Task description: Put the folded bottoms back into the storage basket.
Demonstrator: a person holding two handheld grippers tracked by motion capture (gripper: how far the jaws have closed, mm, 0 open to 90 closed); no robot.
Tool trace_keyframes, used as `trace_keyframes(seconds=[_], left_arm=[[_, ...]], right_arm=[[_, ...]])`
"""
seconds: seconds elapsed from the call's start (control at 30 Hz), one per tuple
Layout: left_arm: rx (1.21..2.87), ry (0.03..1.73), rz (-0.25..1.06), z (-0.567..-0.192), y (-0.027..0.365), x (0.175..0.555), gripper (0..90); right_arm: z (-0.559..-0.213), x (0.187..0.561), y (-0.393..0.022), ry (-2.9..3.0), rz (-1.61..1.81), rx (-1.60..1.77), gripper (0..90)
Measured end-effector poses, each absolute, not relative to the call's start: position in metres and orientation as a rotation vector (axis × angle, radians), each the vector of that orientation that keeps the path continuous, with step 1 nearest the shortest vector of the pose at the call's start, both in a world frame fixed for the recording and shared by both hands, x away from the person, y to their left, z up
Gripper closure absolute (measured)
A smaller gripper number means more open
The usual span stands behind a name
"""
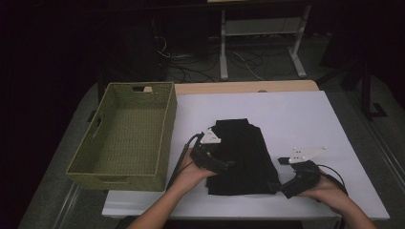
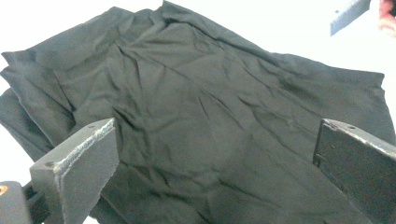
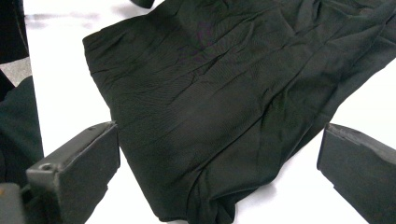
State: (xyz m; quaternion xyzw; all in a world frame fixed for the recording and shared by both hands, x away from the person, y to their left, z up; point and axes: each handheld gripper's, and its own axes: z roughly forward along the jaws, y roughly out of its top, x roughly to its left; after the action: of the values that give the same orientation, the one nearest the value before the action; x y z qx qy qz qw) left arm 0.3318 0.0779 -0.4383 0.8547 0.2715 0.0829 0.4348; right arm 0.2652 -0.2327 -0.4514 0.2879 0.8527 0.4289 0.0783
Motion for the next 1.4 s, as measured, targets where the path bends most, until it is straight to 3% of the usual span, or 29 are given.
trace_keyframes(seconds=[0.27, 0.6, 1.4], left_arm=[[2.133, 0.686, 0.215, -0.434, 0.072, 0.343, 0.9], [2.128, 0.751, 0.244, -0.430, 0.071, 0.362, 13.6], [2.081, 0.944, 0.319, -0.433, 0.089, 0.424, 29.8]], right_arm=[[-0.451, 0.265, -0.234, 2.552, 1.286, 0.867, 0.0], [-0.451, 0.265, -0.234, 2.553, 1.288, 0.862, 0.0], [-0.452, 0.265, -0.234, 2.556, 1.286, 0.861, 0.0]])
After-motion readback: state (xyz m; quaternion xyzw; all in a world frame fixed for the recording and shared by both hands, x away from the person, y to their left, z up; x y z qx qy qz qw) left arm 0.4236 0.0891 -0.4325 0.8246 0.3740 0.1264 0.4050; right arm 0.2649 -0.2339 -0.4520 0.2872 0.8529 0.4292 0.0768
